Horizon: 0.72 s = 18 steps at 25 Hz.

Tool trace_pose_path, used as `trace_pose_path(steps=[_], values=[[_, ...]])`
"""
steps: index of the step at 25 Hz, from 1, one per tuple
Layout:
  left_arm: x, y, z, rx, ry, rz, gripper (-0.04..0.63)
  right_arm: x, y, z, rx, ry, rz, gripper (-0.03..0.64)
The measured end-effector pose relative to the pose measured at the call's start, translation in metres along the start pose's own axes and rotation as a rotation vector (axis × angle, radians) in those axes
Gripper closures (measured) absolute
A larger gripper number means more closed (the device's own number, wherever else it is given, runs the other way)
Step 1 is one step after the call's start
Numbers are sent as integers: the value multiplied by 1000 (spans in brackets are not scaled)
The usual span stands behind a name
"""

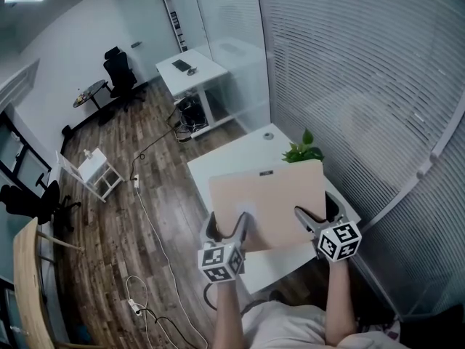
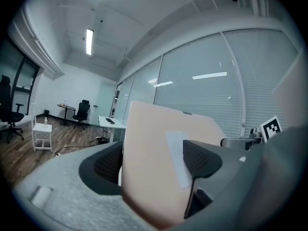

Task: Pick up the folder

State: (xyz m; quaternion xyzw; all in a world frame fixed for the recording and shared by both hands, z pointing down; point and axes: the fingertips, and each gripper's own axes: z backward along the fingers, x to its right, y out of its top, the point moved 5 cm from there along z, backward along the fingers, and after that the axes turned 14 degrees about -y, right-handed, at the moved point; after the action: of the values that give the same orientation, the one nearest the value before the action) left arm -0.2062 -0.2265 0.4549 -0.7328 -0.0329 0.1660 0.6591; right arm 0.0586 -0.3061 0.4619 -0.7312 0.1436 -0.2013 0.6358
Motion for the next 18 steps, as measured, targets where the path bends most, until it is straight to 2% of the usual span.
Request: trace_pose_path(steps=[9, 18], values=[[0, 4, 5, 1, -4, -15, 193, -4, 3, 7, 0, -12, -5, 198], [2, -2, 10, -9, -11, 2, 193, -5, -2, 14, -4, -17, -4, 199]])
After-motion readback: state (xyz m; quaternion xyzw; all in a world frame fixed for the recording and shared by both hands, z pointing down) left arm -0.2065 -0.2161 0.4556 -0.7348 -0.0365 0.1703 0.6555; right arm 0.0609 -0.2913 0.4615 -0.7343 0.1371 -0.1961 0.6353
